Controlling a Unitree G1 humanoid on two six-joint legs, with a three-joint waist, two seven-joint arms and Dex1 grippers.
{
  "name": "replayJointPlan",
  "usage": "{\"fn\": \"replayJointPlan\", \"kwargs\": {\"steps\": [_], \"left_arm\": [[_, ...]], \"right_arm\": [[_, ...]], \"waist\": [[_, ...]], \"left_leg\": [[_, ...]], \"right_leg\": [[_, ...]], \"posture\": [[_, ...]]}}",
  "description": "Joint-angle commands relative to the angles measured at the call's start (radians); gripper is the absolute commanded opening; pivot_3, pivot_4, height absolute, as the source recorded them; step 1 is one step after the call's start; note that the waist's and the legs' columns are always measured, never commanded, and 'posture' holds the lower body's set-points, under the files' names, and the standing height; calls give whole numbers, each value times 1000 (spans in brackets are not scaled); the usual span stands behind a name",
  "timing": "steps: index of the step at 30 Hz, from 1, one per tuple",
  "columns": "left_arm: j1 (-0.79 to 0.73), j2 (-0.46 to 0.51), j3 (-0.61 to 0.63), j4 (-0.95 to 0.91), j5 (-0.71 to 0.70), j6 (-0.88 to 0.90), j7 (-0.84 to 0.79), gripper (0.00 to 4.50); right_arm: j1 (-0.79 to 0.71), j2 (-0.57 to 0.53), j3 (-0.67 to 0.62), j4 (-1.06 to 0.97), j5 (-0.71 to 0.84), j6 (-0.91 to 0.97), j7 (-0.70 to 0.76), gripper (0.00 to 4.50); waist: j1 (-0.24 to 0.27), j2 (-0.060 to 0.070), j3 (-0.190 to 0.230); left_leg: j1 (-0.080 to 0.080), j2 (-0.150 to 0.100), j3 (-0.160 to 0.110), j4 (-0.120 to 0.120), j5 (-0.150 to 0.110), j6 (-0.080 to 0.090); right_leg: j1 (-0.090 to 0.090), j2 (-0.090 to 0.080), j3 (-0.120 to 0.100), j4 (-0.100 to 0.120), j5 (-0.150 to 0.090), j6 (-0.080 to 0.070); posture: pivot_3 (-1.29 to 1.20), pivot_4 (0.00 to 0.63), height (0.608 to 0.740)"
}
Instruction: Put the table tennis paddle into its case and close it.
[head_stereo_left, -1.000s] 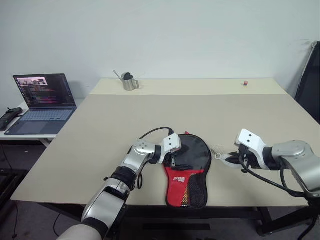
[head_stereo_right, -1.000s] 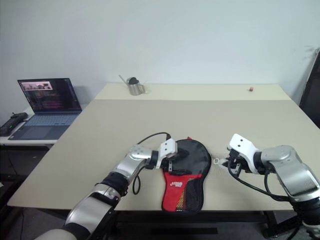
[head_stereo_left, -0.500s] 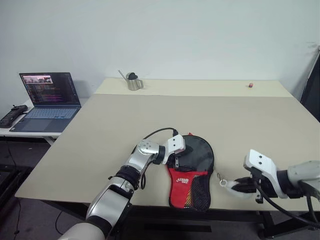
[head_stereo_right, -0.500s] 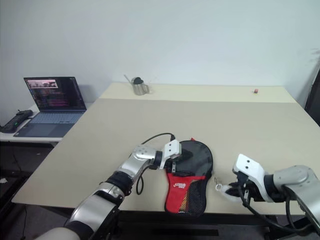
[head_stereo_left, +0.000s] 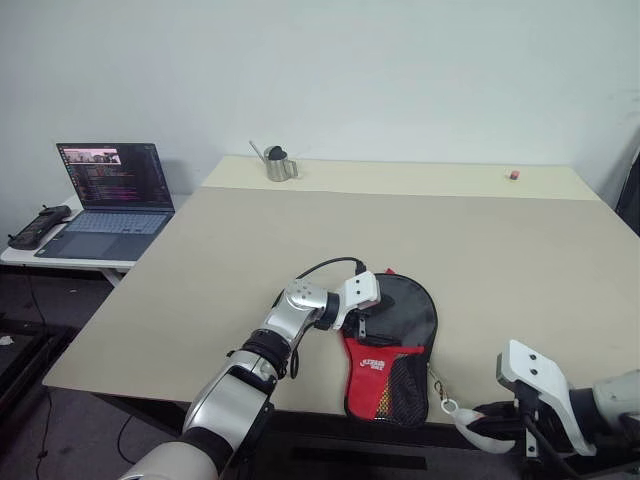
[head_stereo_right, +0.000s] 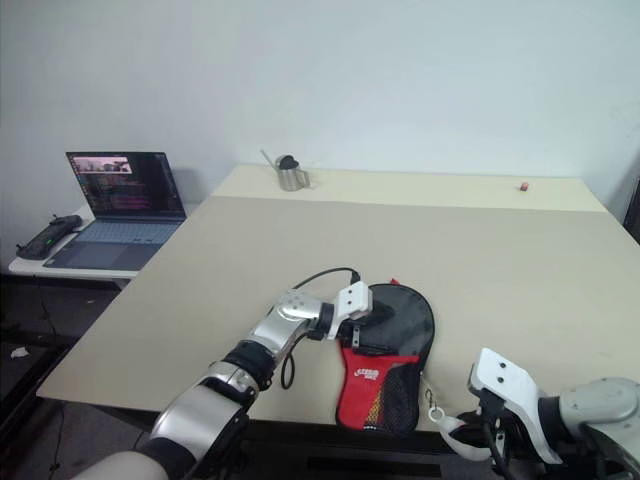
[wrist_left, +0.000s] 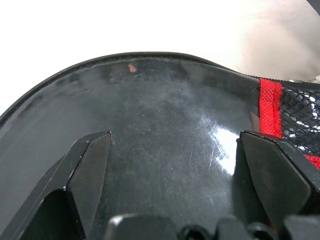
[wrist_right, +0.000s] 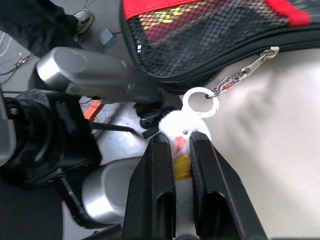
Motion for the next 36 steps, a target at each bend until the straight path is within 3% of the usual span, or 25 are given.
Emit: {"fn": "replayJointPlan", "kwargs": {"steps": [1,6,15,21,29,36], "left_arm": [[47,-21,-94,114,116,12,16,4500],[21,-47,-88,150,126,1,31,4500],[-29,-95,-80,206,150,-20,60,4500],[-43,-99,-73,223,161,-31,63,4500],[-44,-97,-67,226,163,-39,62,4500],[-32,-87,-62,221,157,-41,65,4500]], "right_arm": [[77,-4,-67,-91,81,26,14,44],[181,6,-74,-135,189,-6,-77,44],[320,-75,4,-135,390,-180,-322,44],[350,-154,63,-135,466,-281,-441,44],[305,-166,98,-135,477,-282,-556,44],[301,-186,89,-135,470,-286,-532,2341]], "waist": [[6,0,0],[12,-4,-2],[14,-8,-3],[13,-10,-2],[13,-12,-1],[13,-12,-2]], "left_leg": [[0,0,0,0,0,0],[1,0,0,1,-1,1],[2,1,1,1,-1,1],[1,1,1,1,-1,1],[1,1,0,1,-1,1],[2,1,0,1,-1,1]], "right_leg": [[0,0,0,0,0,0],[1,0,0,0,0,1],[3,0,-1,0,-1,1],[3,0,-1,-1,-1,1],[3,0,-1,-1,-1,1],[3,0,-1,-1,-1,1]], "posture": [[0,150,740],[0,150,740],[0,150,740],[0,150,740],[0,150,740],[0,150,740]]}}
